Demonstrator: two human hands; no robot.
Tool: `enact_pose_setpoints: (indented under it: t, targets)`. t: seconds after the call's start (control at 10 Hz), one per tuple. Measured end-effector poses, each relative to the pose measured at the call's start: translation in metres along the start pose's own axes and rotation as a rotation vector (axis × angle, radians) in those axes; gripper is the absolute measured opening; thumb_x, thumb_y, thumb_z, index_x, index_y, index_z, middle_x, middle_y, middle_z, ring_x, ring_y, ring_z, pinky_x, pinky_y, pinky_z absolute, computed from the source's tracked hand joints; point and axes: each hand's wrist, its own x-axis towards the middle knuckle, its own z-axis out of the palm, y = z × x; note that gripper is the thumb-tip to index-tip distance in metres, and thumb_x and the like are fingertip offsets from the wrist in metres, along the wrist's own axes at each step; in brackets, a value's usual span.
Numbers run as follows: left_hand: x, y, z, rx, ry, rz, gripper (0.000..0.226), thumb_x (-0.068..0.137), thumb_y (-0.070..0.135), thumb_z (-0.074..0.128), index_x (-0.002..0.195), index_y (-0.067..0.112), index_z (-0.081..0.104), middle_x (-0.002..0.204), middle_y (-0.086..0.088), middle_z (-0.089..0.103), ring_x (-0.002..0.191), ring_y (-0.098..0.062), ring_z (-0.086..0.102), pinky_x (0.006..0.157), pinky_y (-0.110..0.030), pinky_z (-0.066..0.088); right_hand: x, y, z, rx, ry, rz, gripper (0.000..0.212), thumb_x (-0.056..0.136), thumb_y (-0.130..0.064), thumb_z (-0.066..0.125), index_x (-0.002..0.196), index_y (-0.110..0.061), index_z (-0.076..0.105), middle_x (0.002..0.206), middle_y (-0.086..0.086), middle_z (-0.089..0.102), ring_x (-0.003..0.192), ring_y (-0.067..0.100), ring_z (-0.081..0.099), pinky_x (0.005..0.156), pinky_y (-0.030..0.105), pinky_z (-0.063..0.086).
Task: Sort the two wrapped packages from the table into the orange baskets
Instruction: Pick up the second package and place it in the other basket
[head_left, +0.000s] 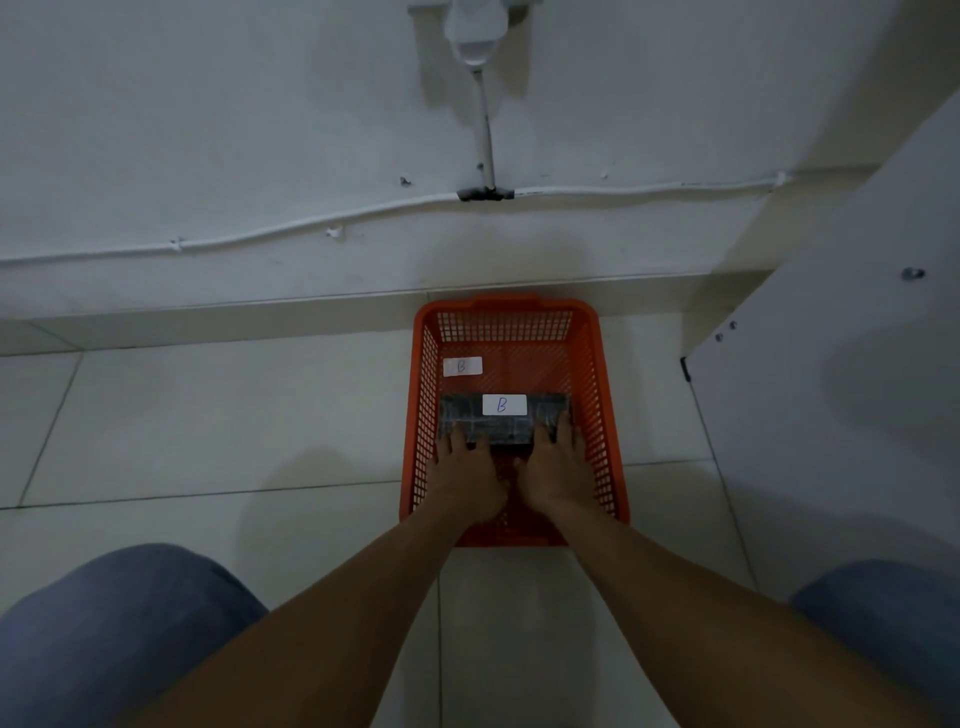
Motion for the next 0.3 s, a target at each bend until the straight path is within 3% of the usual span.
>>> enact_pose_setpoints:
  t: [0.3]
  targets:
    - [-0.019,0.005,-0.026,-0.054,0.08,0.061,0.079,0.087,0.04,0.055,0.154,0.024,0.015,0.161,-0.017,0.01,0.145,-0.04,0.016,0.116,-0.055,0.024,-0.016,-0.007,-0.019,0.006,0.08,-0.07,0.075,0.095,-0.032,0.055,0.157,-0.019,0.016,0.167,0.013,0.001,0.151,0.036,0.007,0.12,0.052,0.023]
